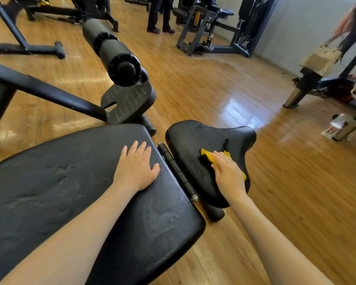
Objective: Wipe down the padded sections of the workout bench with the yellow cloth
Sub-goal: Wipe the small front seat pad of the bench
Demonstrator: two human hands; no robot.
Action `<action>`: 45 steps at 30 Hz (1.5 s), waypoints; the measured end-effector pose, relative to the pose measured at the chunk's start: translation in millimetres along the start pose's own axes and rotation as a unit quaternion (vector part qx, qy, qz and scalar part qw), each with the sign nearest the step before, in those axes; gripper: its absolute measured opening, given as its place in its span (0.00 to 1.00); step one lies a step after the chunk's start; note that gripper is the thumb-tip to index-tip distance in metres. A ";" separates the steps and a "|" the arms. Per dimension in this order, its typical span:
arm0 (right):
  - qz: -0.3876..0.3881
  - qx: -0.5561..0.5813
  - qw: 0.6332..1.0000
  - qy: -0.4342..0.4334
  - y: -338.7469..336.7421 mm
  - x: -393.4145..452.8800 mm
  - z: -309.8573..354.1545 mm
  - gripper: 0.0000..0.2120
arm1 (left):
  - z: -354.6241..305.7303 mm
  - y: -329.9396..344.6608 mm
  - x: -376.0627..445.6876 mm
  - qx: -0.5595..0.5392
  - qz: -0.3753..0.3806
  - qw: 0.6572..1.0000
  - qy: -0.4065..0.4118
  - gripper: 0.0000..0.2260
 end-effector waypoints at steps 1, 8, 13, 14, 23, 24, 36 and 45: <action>-0.002 -0.003 1.000 0.003 -0.2 -5.3 0.9 0.17 | -0.5 -0.3 -0.7 -0.001 0.001 1.000 0.000 0.28; -0.027 -0.011 1.000 0.004 -8.0 -30.1 12.3 0.16 | -2.1 -7.7 -25.0 -0.049 -0.008 0.999 0.001 0.24; -0.037 -0.027 0.999 0.004 -10.2 -42.0 18.3 0.14 | 10.1 -7.2 -79.8 -0.070 -0.010 0.997 0.008 0.24; -0.032 -0.027 0.999 0.007 -8.7 -46.3 20.3 0.14 | 16.0 -7.2 -91.8 -0.073 -0.008 0.997 0.003 0.24; 0.074 0.022 0.997 0.011 -20.0 -116.1 48.7 0.15 | 56.4 -16.2 -205.5 -0.097 0.017 0.995 -0.032 0.24; 0.080 0.034 0.996 0.012 -23.6 -127.0 54.8 0.16 | 62.1 -17.3 -218.7 -0.104 0.015 0.994 -0.039 0.24; 0.061 0.127 0.988 0.064 -26.2 -147.4 102.4 0.16 | 97.9 -12.3 -284.9 -0.130 -0.109 0.986 -0.008 0.28; 0.185 0.107 0.969 0.121 -44.4 -155.4 149.1 0.18 | 131.2 -26.7 -306.3 -0.250 0.057 0.963 -0.084 0.22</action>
Point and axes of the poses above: each hand's wrist, its own x-axis towards the middle knuckle, its own y-axis out of the palm, z = x × y, the point moved 10 cm from there along x, towards the middle knuckle, and after that the axes turned 1 degree about x, right-handed, at the moved point
